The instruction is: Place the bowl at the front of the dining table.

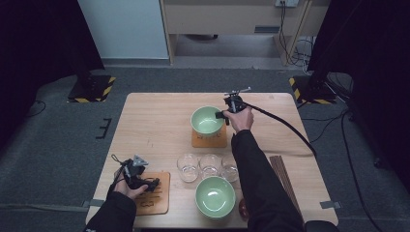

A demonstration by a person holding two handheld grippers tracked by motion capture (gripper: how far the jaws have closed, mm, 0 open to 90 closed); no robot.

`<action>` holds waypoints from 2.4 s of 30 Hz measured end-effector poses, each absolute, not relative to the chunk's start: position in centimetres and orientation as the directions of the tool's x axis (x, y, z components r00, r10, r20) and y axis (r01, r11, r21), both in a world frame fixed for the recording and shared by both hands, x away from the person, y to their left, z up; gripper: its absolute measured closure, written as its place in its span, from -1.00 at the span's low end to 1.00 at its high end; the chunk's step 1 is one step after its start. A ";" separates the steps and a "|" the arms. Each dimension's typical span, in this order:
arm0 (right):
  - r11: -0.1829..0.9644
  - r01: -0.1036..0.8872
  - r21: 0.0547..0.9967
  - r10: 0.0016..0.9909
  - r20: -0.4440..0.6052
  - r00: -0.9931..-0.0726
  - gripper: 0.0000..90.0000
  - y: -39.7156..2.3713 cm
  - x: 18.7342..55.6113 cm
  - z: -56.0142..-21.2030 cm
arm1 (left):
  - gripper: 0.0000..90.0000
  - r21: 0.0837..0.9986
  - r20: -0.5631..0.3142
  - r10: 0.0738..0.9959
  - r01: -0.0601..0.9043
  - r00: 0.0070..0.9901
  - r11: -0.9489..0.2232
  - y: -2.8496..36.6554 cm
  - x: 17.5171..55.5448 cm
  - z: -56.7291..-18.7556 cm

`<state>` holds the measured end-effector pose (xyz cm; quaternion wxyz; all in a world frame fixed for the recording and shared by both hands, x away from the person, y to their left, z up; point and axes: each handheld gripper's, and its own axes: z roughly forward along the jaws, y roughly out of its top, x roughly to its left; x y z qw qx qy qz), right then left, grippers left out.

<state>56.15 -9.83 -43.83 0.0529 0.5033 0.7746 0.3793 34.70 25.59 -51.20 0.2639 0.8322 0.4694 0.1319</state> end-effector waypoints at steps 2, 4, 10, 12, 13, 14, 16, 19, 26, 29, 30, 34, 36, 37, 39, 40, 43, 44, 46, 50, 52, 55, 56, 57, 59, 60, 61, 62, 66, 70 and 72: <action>0.202 0.739 0.642 0.821 0.300 -0.485 0.81 -10.0 56.3 -43.7 | -0.72 0.562 -0.022 0.852 0.711 0.523 -0.422 25.6 34.8 -51.2; 0.199 0.739 0.644 0.821 0.302 -0.484 0.81 -10.1 56.4 -43.6 | -0.72 0.563 -0.022 0.851 0.710 0.524 -0.422 25.6 34.8 -51.2; 0.164 0.751 0.640 0.824 0.329 -0.461 0.81 -10.8 56.5 -44.3 | -0.72 0.561 -0.009 0.856 0.711 0.517 -0.424 25.7 34.9 -51.1; 0.173 0.759 0.628 0.827 0.326 -0.458 0.81 -11.0 56.5 -44.7 | -0.71 0.563 -0.008 0.859 0.712 0.512 -0.419 25.7 35.0 -51.0; 0.179 0.762 0.623 0.829 0.321 -0.457 0.81 -11.1 56.5 -45.0 | -0.71 0.569 -0.008 0.862 0.712 0.506 -0.413 25.8 34.9 -51.0; 0.190 0.763 0.618 0.830 0.313 -0.461 0.81 -11.1 56.5 -45.1 | -0.71 0.573 -0.009 0.863 0.710 0.506 -0.410 25.8 35.0 -50.9; 0.203 0.767 0.609 0.831 0.307 -0.464 0.81 -10.9 56.4 -45.4 | -0.70 0.585 -0.017 0.865 0.707 0.501 -0.397 25.9 34.9 -50.8; 0.193 0.771 0.607 0.828 0.321 -0.460 0.81 -10.6 56.5 -45.8 | -0.71 0.597 -0.030 0.864 0.703 0.502 -0.388 25.9 34.9 -50.7; 0.187 0.778 0.600 0.839 0.315 -0.444 0.81 -10.2 57.0 -46.5 | -0.72 0.617 -0.041 0.866 0.694 0.498 -0.370 25.9 35.0 -50.4; 0.179 0.780 0.600 0.845 0.312 -0.434 0.81 -10.1 57.2 -46.8 | -0.72 0.625 -0.035 0.866 0.687 0.499 -0.371 26.0 35.0 -50.3; 0.178 0.780 0.600 0.846 0.313 -0.433 0.81 -10.0 57.3 -46.9 | -0.72 0.624 -0.034 0.865 0.687 0.501 -0.373 26.0 35.0 -50.3; 0.168 0.783 0.599 0.850 0.314 -0.423 0.81 -9.8 57.5 -47.3 | -0.71 0.625 -0.033 0.865 0.686 0.500 -0.373 26.0 35.0 -50.2; 0.168 0.784 0.598 0.854 0.309 -0.419 0.81 -9.7 57.6 -47.5 | -0.71 0.626 -0.030 0.865 0.684 0.501 -0.375 26.0 35.0 -50.2; 0.169 0.785 0.596 0.857 0.305 -0.416 0.81 -9.6 57.7 -47.6 | -0.71 0.625 -0.029 0.865 0.684 0.502 -0.376 26.0 35.0 -50.2; 0.171 0.785 0.596 0.860 0.298 -0.413 0.81 -9.6 57.7 -47.7 | -0.71 0.625 -0.029 0.864 0.684 0.502 -0.377 26.0 35.0 -50.2; 0.170 0.785 0.596 0.862 0.296 -0.412 0.81 -9.6 57.8 -47.8 | -0.71 0.624 -0.027 0.864 0.684 0.503 -0.378 26.0 35.0 -50.2; 0.172 0.784 0.596 0.864 0.291 -0.410 0.81 -9.6 57.8 -47.9 | -0.71 0.625 -0.027 0.865 0.684 0.501 -0.377 26.1 35.0 -50.2; 0.174 0.783 0.598 0.866 0.286 -0.411 0.80 -9.5 57.8 -47.9 | -0.71 0.625 -0.027 0.865 0.684 0.501 -0.376 26.1 35.0 -50.2; 0.181 0.784 0.594 0.866 0.282 -0.413 0.80 -9.5 57.8 -48.0 | -0.71 0.624 -0.028 0.865 0.684 0.501 -0.376 26.0 35.0 -50.3; 0.192 0.784 0.590 0.868 0.271 -0.416 0.81 -9.4 57.8 -48.3 | -0.71 0.626 -0.028 0.864 0.683 0.503 -0.377 26.0 35.0 -50.2; 0.188 0.783 0.593 0.868 0.272 -0.415 0.81 -9.5 57.8 -48.4 | -0.71 0.626 -0.028 0.864 0.683 0.503 -0.377 26.0 35.0 -50.2; 0.189 0.782 0.594 0.869 0.271 -0.415 0.81 -9.5 57.9 -48.4 | -0.71 0.626 -0.029 0.864 0.682 0.504 -0.377 26.0 35.0 -50.2; 0.188 0.782 0.595 0.869 0.270 -0.415 0.80 -9.5 57.9 -48.4 | -0.71 0.627 -0.029 0.863 0.682 0.504 -0.377 26.0 35.0 -50.2; 0.186 0.782 0.595 0.869 0.272 -0.414 0.81 -9.5 58.0 -48.4 | -0.71 0.626 -0.028 0.863 0.682 0.504 -0.377 26.0 35.0 -50.2; 0.189 0.776 0.601 0.869 0.265 -0.417 0.81 -9.4 58.0 -48.5 | -0.71 0.626 -0.028 0.863 0.682 0.504 -0.378 26.0 35.0 -50.2; 0.191 0.776 0.601 0.870 0.263 -0.417 0.81 -9.4 58.0 -48.5 | -0.71 0.626 -0.027 0.863 0.682 0.505 -0.379 26.0 35.0 -50.2; 0.192 0.776 0.601 0.871 0.260 -0.418 0.82 -9.4 58.0 -48.6 | -0.71 0.625 -0.028 0.863 0.683 0.504 -0.378 26.0 35.0 -50.2; 0.196 0.776 0.600 0.872 0.255 -0.418 0.82 -9.4 58.0 -48.6 | -0.70 0.625 -0.028 0.863 0.683 0.504 -0.379 26.0 34.9 -50.2; 0.207 0.776 0.595 0.875 0.242 -0.419 0.83 -9.5 57.9 -48.8 | -0.70 0.625 -0.028 0.863 0.683 0.504 -0.379 26.0 34.9 -50.2; 0.217 0.771 0.599 0.874 0.232 -0.426 0.83 -9.5 57.9 -48.8 | -0.70 0.623 -0.026 0.862 0.682 0.506 -0.382 26.0 34.9 -50.3; 0.222 0.772 0.596 0.876 0.226 -0.426 0.83 -9.5 57.9 -48.9 | -0.70 0.623 -0.026 0.862 0.682 0.506 -0.382 26.0 34.9 -50.3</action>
